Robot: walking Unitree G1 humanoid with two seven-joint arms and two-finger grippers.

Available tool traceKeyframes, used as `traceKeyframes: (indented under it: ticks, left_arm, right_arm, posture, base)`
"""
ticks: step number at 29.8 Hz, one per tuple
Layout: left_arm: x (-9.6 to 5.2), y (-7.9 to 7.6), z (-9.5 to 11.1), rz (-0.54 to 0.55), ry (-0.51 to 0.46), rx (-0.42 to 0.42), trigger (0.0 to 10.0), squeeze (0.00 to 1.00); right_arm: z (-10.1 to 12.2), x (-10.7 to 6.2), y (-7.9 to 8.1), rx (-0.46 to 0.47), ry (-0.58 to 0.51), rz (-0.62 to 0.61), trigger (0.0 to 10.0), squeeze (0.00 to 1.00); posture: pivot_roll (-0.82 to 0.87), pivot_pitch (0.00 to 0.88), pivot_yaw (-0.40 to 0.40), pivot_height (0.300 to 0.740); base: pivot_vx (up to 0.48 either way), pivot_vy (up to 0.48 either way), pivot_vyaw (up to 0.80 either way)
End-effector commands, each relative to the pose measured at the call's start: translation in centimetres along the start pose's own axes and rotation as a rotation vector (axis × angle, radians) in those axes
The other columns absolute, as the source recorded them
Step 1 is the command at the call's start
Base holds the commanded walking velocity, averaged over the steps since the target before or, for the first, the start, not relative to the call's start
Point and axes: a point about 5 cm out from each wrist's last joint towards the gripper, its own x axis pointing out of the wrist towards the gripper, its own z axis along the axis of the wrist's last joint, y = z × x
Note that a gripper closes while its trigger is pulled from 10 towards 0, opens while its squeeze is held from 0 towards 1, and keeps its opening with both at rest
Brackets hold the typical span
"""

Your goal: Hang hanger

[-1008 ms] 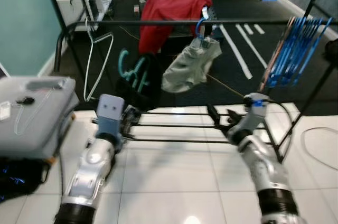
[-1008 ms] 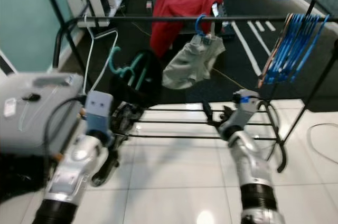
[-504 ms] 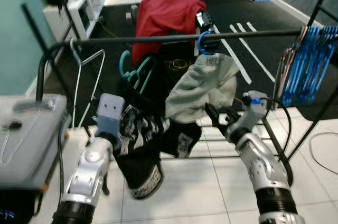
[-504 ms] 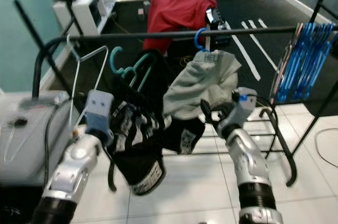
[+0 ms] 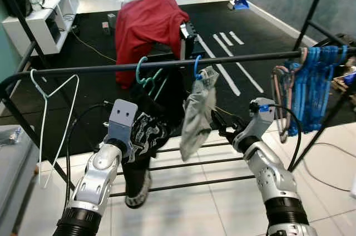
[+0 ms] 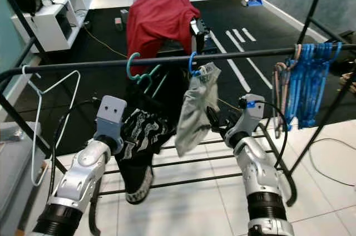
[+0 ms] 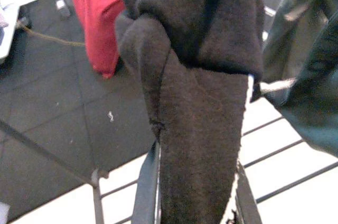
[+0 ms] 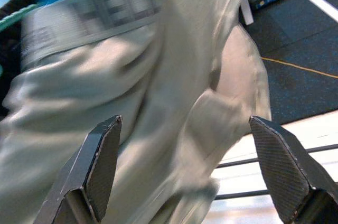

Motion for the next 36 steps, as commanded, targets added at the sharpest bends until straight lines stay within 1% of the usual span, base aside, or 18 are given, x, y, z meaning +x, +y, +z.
traceKeyframes:
  ticks: [1,3,4,11,12,26,29,31,32,33,34,35,36]
  left_arm:
    - [0.2,0.2,0.6,0.019,-0.022,0.015,10.0,0.00]
    - [0.2,0.3,0.4,0.031,-0.008,0.019,10.0,0.00]
    - [0.3,0.5,0.2,0.053,0.015,0.017,10.0,0.00]
    - [0.0,1.1,-0.3,0.120,0.062,-0.006,10.0,0.00]
    - [-0.2,1.1,-0.4,0.123,0.068,-0.010,10.0,1.00]
    - [-1.1,1.1,-0.4,0.124,0.087,-0.005,10.0,1.00]
    - [-1.7,0.8,-0.4,0.095,0.083,-0.008,10.0,1.00]
    - [-1.7,0.8,-0.4,0.095,0.083,-0.008,10.0,1.00]
    - [-2.0,-0.1,-0.2,-0.005,0.066,-0.014,10.0,1.00]
    - [-2.0,-0.1,-0.2,-0.005,0.066,-0.014,10.0,1.00]
    - [-2.6,-0.9,0.1,-0.100,0.042,-0.013,10.0,1.00]
    - [-2.6,-0.9,0.1,-0.100,0.042,-0.013,10.0,1.00]
    - [-3.6,-1.5,0.1,-0.223,0.025,-0.021,10.0,0.65]
  right_arm:
    - [0.0,-0.1,-0.2,0.006,-0.001,-0.008,10.0,0.00]
    - [0.0,-0.1,-0.3,0.007,-0.001,-0.008,10.0,0.00]
    - [0.0,-0.2,-0.3,0.008,-0.001,-0.008,10.0,0.00]
    - [0.0,-0.2,-0.3,0.010,-0.003,-0.010,10.0,0.00]
    - [0.1,-0.2,-0.3,0.011,-0.002,-0.011,10.0,0.00]
    - [0.3,-0.2,-0.4,0.013,0.001,-0.011,10.0,0.00]
    - [0.3,-0.1,-0.4,0.012,0.003,-0.011,10.0,0.00]
    - [0.3,-0.1,-0.4,0.012,0.003,-0.011,10.0,0.00]
    - [0.3,-0.1,-0.4,0.013,0.005,-0.010,10.0,0.00]
    - [0.3,-0.1,-0.4,0.013,0.005,-0.010,10.0,0.00]
    - [0.3,-0.1,-0.4,0.013,0.006,-0.009,10.0,0.00]
    - [0.3,-0.1,-0.4,0.013,0.006,-0.009,10.0,0.00]
    - [0.3,-0.1,-0.4,0.016,0.007,-0.008,10.0,0.00]
  posture:
    - [-0.15,0.033,0.027,0.740]
    - [-0.15,0.034,0.028,0.740]
    - [-0.15,0.035,0.029,0.740]
    - [-0.15,0.037,0.030,0.740]
    - [-0.15,0.043,0.029,0.740]
    - [-0.15,0.048,0.024,0.740]
    - [-0.15,0.050,0.019,0.740]
    - [-0.15,0.050,0.019,0.740]
    - [-0.15,0.051,0.016,0.740]
    - [-0.15,0.051,0.016,0.740]
    - [-0.15,0.051,0.016,0.740]
    - [-0.15,0.051,0.016,0.740]
    - [-0.14,0.054,0.015,0.740]
  base:
    - [0.360,0.000,0.00]
    - [0.334,0.000,0.00]
    - [0.285,0.000,0.00]
    - [0.000,0.000,0.00]
    - [0.000,0.000,0.00]
    - [0.000,0.000,0.00]
    - [0.000,0.000,0.00]
    - [0.000,0.000,0.00]
    - [0.000,0.000,0.00]
    - [0.000,0.000,0.00]
    - [0.000,0.000,0.00]
    - [0.000,0.000,0.00]
    - [0.000,0.000,0.00]
